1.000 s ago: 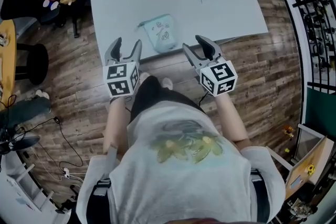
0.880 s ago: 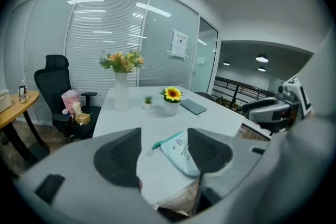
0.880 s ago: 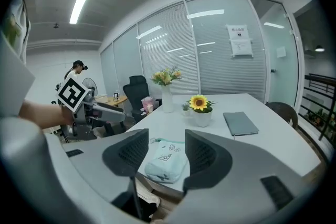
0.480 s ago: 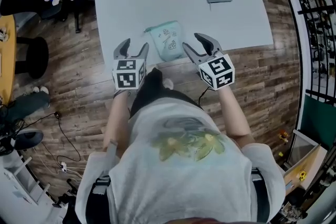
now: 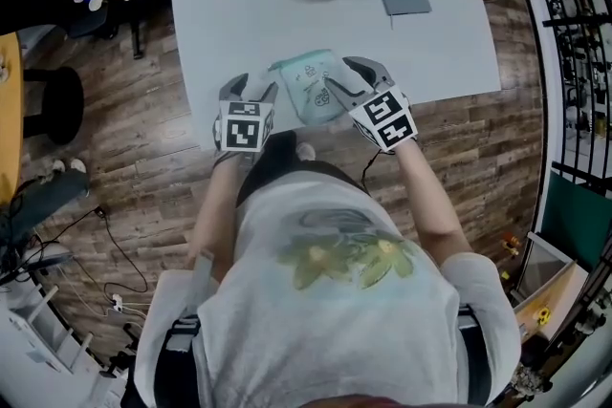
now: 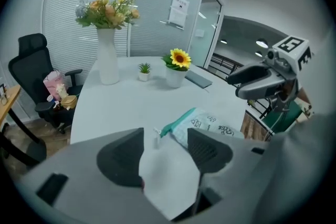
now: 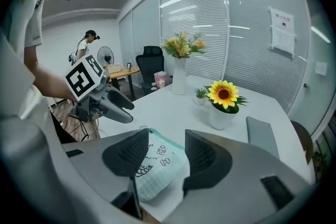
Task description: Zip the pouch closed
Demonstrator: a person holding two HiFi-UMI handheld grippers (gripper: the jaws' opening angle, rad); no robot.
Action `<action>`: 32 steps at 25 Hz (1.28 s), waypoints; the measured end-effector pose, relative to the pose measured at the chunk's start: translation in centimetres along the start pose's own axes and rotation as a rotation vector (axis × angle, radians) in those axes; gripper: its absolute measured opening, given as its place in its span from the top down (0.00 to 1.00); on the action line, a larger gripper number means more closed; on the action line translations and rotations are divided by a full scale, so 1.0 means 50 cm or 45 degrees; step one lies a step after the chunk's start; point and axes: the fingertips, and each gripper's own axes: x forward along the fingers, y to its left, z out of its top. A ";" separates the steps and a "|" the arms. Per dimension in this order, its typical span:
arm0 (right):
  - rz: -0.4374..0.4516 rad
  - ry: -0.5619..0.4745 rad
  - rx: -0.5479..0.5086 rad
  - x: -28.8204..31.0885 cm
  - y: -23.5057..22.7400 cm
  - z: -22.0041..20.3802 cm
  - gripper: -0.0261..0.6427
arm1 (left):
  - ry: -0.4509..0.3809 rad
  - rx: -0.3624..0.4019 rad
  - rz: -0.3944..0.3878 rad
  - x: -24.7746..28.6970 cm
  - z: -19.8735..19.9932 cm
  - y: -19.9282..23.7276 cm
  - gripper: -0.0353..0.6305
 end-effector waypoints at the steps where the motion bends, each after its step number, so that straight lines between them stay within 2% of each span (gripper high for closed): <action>1: 0.007 0.008 -0.014 0.009 0.000 0.003 0.65 | 0.016 0.000 -0.005 0.010 -0.005 0.004 0.56; 7: 0.059 0.053 -0.077 0.062 0.004 0.024 0.65 | 0.113 0.027 -0.055 0.059 -0.027 0.019 0.56; 13: 0.103 0.098 -0.158 0.114 0.014 0.038 0.65 | 0.206 0.096 -0.107 0.097 -0.050 0.018 0.58; 21: 0.167 0.118 -0.334 0.172 0.028 0.082 0.65 | 0.257 0.112 -0.130 0.129 -0.062 0.018 0.60; 23: 0.204 0.136 -0.389 0.191 0.033 0.087 0.65 | 0.268 0.107 -0.132 0.135 -0.064 0.018 0.62; 27: 0.274 0.205 -0.575 0.229 0.035 0.080 0.65 | 0.289 0.077 -0.118 0.147 -0.069 0.023 0.74; 32: 0.397 0.259 -0.732 0.265 0.040 0.073 0.65 | 0.334 0.051 -0.109 0.164 -0.076 0.023 0.76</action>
